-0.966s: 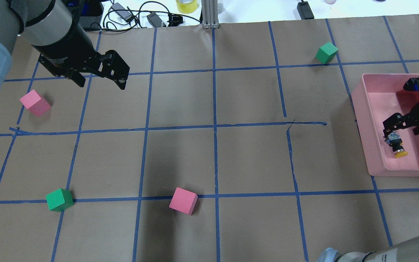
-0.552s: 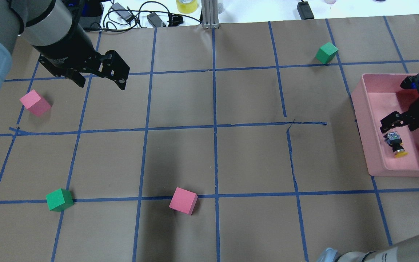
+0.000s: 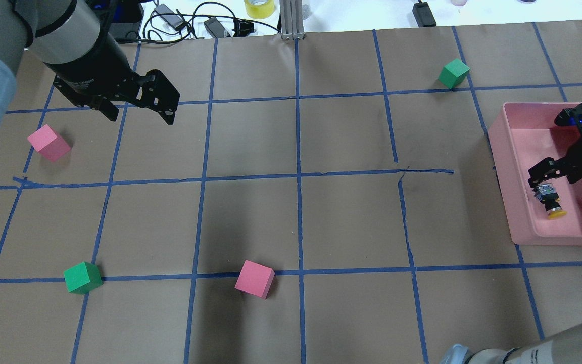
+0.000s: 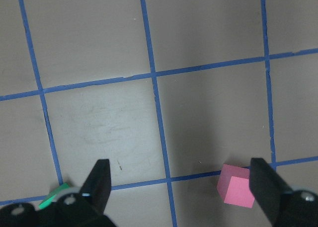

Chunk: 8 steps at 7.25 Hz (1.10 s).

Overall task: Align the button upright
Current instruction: 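Lower the right gripper and grasp the black switch body in the tray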

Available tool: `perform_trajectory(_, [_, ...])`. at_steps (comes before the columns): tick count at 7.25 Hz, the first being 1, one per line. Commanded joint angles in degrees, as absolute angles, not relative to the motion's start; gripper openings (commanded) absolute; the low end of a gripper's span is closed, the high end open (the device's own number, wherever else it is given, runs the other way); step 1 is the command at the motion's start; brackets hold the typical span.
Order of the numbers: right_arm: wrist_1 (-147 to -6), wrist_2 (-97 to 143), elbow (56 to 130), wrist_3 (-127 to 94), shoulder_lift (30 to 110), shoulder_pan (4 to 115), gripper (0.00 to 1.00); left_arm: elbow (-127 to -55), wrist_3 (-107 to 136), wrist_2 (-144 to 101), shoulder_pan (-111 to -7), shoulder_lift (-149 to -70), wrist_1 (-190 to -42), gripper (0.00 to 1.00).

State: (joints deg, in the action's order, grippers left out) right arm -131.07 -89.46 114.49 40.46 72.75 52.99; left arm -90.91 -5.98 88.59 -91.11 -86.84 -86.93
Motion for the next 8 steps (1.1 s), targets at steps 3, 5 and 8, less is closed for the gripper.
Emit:
perform_trajectory(3, [-131.0, -90.2, 114.8, 41.5, 72.4, 53.0, 1.00, -90.9, -6.0, 88.6, -91.1, -86.8, -86.9, 1.00])
perform_trajectory(5, [-130.9, -90.3, 115.1, 41.6, 72.3, 52.9, 1.00, -91.0, -6.0, 88.6, -91.1, -86.7, -86.9, 1.00])
perform_trajectory(8, [-130.8, -91.7, 116.1, 41.5, 72.3, 52.9, 1.00, -91.0, -6.0, 88.6, -91.1, -86.7, -86.9, 1.00])
